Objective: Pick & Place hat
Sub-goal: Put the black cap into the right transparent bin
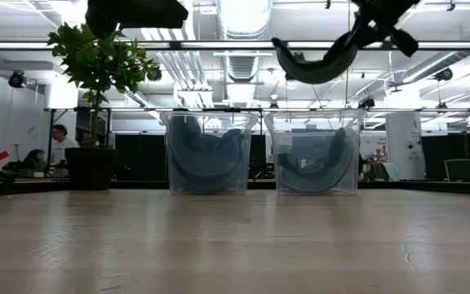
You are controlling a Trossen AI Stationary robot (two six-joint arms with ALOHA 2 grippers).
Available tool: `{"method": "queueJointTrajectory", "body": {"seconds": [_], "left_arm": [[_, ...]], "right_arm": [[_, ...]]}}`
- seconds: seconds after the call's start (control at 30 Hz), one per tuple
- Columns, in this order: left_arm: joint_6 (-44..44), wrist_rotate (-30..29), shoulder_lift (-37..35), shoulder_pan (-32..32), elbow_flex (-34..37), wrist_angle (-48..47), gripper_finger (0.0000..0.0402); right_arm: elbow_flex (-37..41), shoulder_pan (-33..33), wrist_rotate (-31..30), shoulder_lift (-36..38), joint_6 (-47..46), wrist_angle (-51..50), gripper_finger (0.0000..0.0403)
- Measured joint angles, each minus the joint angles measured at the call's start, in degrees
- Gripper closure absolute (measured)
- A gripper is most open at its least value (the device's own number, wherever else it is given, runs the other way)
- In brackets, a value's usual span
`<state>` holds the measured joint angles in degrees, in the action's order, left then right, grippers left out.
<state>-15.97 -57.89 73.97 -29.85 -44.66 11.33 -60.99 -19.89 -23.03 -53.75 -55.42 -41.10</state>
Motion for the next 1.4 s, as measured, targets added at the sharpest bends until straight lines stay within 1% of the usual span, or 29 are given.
{"method": "queueJointTrajectory", "body": {"seconds": [0.13, 0.23, 0.37, 0.53, 0.87, 1.0, 1.27, 1.4], "left_arm": [[0.05, 0.02, -0.02, -0.02, 0.00, -0.37, 0.0294], [0.07, 0.02, -0.02, -0.02, 0.00, -0.39, 0.0294], [0.08, 0.04, -0.02, -0.02, 0.00, -0.85, 0.0294], [0.13, 0.02, -0.02, -0.02, 0.00, -0.93, 0.0294], [0.90, 0.01, -0.04, -0.02, 0.00, -1.09, 0.0294], [0.90, 0.02, -0.04, -0.02, 0.00, -1.09, 0.0294], [0.88, 0.00, -0.04, -0.02, 0.00, -1.09, 0.0294], [0.88, 0.02, -0.07, -0.02, 0.00, -1.08, 0.0294]], "right_arm": [[-0.09, -5.32, 5.19, -3.59, 1.44, -0.24, 0.0390], [0.28, -6.85, 8.08, -6.99, 1.86, -0.22, 0.0390], [0.96, -7.02, 8.07, -11.09, 1.86, -0.20, 0.0390], [1.29, -7.02, 7.21, -14.14, 0.19, -0.24, 0.0390], [2.08, -7.07, 6.54, -16.50, -2.12, -0.66, 0.0388], [2.08, -7.07, 6.54, -16.43, -1.62, -0.59, 0.0373], [2.10, -7.05, 6.86, -16.22, -0.97, -0.61, 0.0325], [2.10, -7.05, 9.17, -16.21, 0.53, -0.71, 0.0303]]}}
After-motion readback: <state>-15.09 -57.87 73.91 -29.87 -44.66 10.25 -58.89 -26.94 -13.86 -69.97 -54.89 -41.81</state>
